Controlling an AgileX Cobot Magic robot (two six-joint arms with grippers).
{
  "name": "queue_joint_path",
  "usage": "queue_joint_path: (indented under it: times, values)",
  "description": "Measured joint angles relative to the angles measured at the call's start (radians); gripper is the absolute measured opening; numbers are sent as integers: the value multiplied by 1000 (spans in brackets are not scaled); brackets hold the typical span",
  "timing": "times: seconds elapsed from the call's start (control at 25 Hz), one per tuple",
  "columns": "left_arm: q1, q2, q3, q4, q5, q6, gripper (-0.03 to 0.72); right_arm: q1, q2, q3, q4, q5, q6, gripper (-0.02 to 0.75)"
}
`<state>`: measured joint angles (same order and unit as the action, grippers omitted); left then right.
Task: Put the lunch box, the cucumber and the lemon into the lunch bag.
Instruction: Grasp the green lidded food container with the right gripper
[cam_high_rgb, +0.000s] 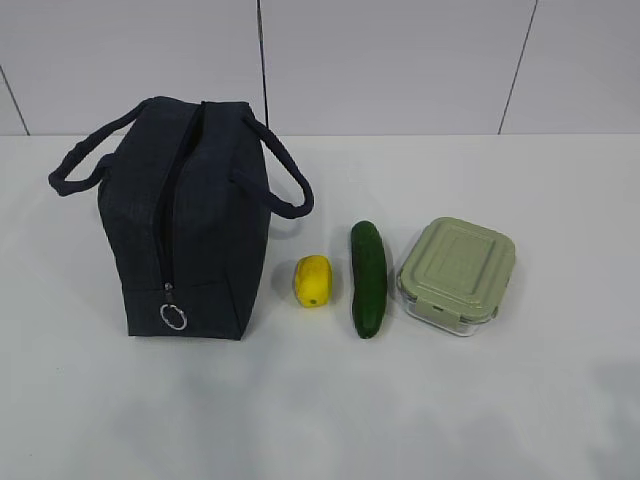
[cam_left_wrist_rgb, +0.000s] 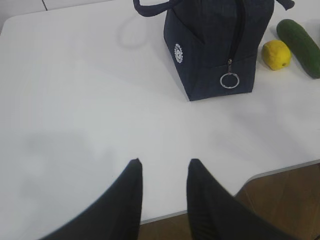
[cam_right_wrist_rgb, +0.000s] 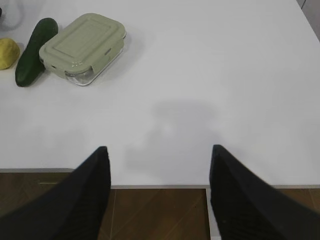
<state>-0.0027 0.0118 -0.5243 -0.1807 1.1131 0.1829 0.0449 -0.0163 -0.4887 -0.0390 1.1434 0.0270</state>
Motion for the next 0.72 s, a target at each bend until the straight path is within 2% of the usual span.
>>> queue_joint_path:
  times: [0.32,0.72]
  values:
    - [0,0,0,0,0,0,223,0,19,-8,0,0,0,468]
    - [0,0,0,0,0,0,223,0,252,-41,2,-54,28,468]
